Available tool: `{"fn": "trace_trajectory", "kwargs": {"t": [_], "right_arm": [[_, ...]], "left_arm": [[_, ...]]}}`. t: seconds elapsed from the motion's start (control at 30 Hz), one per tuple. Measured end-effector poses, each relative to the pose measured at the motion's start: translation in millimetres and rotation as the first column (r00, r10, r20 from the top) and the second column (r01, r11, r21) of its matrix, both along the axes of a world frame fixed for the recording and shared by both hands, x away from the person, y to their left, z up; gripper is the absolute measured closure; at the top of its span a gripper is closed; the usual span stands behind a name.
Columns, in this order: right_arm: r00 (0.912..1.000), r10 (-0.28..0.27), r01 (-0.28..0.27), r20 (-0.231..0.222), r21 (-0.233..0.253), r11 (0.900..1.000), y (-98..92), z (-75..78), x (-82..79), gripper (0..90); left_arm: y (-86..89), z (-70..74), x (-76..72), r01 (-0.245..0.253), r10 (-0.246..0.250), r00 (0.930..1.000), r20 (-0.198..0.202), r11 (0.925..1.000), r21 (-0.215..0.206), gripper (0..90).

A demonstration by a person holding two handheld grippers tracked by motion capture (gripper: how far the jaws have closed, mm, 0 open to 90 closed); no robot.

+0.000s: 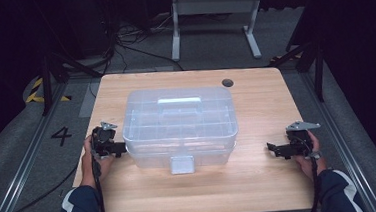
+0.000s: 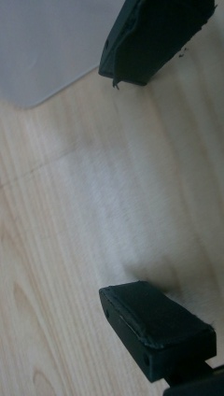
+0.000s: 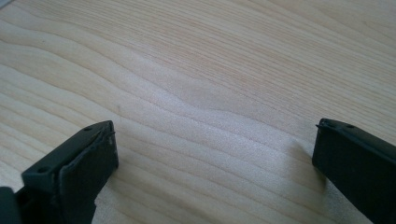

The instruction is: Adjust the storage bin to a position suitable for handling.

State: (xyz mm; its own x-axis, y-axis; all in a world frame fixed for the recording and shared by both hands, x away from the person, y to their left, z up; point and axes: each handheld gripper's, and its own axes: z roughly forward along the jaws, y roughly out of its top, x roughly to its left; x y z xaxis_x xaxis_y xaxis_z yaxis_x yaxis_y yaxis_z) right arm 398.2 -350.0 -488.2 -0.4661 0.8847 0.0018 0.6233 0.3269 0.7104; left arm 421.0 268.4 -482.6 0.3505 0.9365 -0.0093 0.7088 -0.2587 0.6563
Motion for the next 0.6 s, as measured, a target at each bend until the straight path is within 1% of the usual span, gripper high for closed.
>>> {"fn": "trace_trajectory", "kwargs": {"t": [0.03, 0.1, 0.13, 0.2, 0.23, 0.27, 0.37, 0.4, 0.47, 0.6], "right_arm": [[1.0, -0.001, 0.001, 0.0, 0.0, 1.0, 0.1, 0.0, -0.1, 0.4], [1.0, -0.004, 0.004, -0.001, 0.003, 1.0, 0.2, 0.0, -0.7, 0.4], [1.0, -0.004, 0.004, -0.002, 0.004, 1.0, 0.2, 0.1, -0.9, 0.4], [1.0, -0.001, 0.001, -0.002, 0.004, 1.0, 0.2, 0.2, -1.1, 0.4], [1.0, 0.001, -0.001, -0.002, 0.003, 1.0, 0.4, 0.1, -1.1, 0.4], [1.0, 0.009, -0.009, 0.0, 0.002, 1.0, 0.3, 0.1, -0.8, 0.4], [0.9994, 0.035, -0.035, -0.001, 0.002, 0.999, 1.9, 0.2, 0.2, 0.4], [0.9989, 0.047, -0.047, -0.007, 0.0, 0.999, 2.6, 0.7, 0.6, 0.4], [0.9982, 0.06, -0.06, -0.01, -0.003, 0.998, 3.8, 1.0, 1.2, 0.3], [0.9976, 0.069, -0.069, -0.007, -0.002, 0.998, 4.3, 0.8, 0.7, 0.4]], "left_arm": [[0.5, 0.8, -2.5, 0.022, -0.022, 0.9997, -0.008, 0.9997, 0.005, 0.2], [0.3, 2.2, -5.8, 0.037, -0.037, 0.999, -0.024, 0.9993, 0.007, 0.6], [0.1, 1.9, -9.2, 0.033, -0.033, 0.9993, -0.017, 0.9995, 0.005, 0.6], [1.2, 0.2, -16.4, 0.069, -0.069, 0.9976, -0.003, 0.9976, 0.001, 0.4], [1.7, 1.1, -19.9, 0.098, -0.098, 0.9951, -0.011, 0.9951, 0.009, 0.1], [1.7, 1.3, -21.9, 0.106, -0.106, 0.9942, -0.014, 0.9943, 0.008, 0.2], [-0.8, 0.6, -33.4, 0.118, -0.118, 0.993, -0.003, 0.993, 0.01, 0.2], [-1.2, 0.8, -36.3, 0.11, -0.11, 0.9939, -0.008, 0.9938, 0.01, 0.4], [-1.1, 1.1, -42.3, 0.116, -0.116, 0.9932, -0.012, 0.9932, 0.009, 0.3], [-0.5, 0.8, -55.8, 0.132, -0.131, 0.9913, -0.011, 0.9913, 0.005, 0.2]]}}
